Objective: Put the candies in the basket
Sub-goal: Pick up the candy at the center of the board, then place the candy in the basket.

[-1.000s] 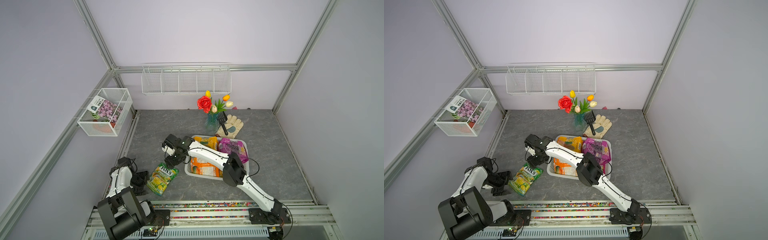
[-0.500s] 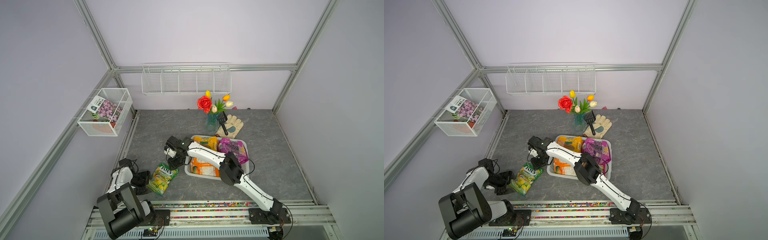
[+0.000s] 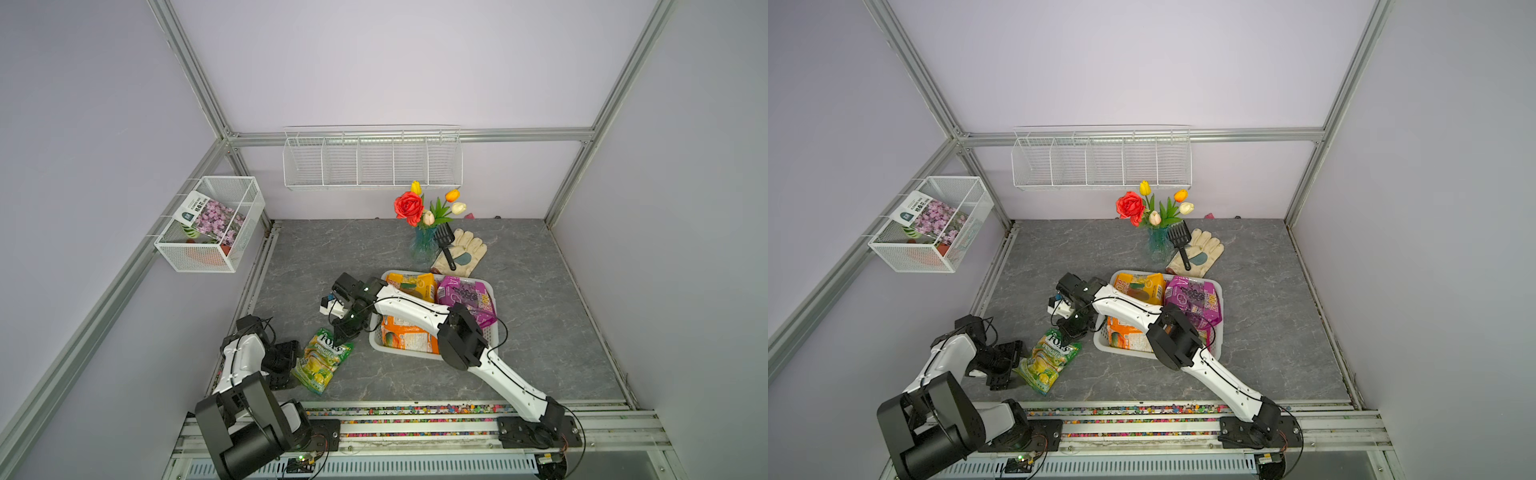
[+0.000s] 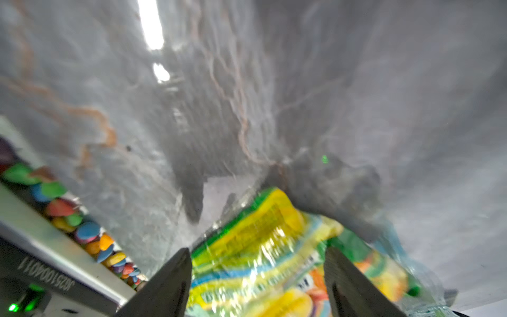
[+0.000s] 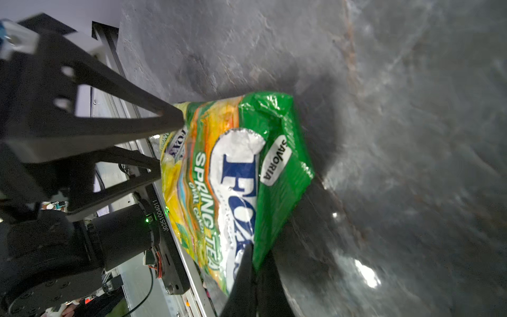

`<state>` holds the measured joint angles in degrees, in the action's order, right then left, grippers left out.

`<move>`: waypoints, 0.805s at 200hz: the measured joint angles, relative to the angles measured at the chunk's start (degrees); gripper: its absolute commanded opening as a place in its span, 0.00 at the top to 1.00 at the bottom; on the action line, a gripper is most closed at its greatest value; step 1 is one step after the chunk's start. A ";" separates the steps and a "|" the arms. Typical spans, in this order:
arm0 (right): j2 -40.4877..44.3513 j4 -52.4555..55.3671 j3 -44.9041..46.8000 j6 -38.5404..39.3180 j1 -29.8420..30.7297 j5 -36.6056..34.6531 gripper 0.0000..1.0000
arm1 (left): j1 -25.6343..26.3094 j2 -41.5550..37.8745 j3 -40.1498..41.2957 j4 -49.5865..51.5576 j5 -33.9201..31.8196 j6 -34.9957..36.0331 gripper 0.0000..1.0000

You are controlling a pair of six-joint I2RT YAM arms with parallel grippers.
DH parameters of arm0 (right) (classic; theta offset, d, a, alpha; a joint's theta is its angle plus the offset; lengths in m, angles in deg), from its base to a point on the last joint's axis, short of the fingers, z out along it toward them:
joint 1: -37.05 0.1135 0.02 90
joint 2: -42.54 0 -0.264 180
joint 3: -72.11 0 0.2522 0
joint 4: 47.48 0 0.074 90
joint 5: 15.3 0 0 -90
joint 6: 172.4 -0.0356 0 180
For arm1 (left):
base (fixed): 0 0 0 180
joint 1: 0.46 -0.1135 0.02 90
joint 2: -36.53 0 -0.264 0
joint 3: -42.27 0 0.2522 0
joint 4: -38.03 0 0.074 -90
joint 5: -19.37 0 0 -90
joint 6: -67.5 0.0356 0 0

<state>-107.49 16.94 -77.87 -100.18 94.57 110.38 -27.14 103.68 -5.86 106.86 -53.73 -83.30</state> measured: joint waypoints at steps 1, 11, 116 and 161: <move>0.22 -0.22 0.31 0.00 0.00 -0.02 1.00 | 0.00 -0.15 -0.11 0.07 -0.11 -0.02 0.17; 2.14 -1.49 2.38 -0.15 0.04 -0.13 1.00 | 0.00 -1.97 -2.40 1.07 -1.46 0.52 0.15; 27.28 -4.61 9.20 -0.17 0.22 -4.44 1.00 | 11.02 -3.19 -18.16 -1.20 -5.70 8.46 0.06; 38.21 -3.02 21.09 0.35 -0.63 -7.02 1.00 | 18.10 -2.75 -19.21 -9.38 0.17 12.46 0.00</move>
<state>-69.29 13.92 -56.78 -99.83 93.93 103.36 -9.04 100.93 -25.07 97.48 -53.55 -70.84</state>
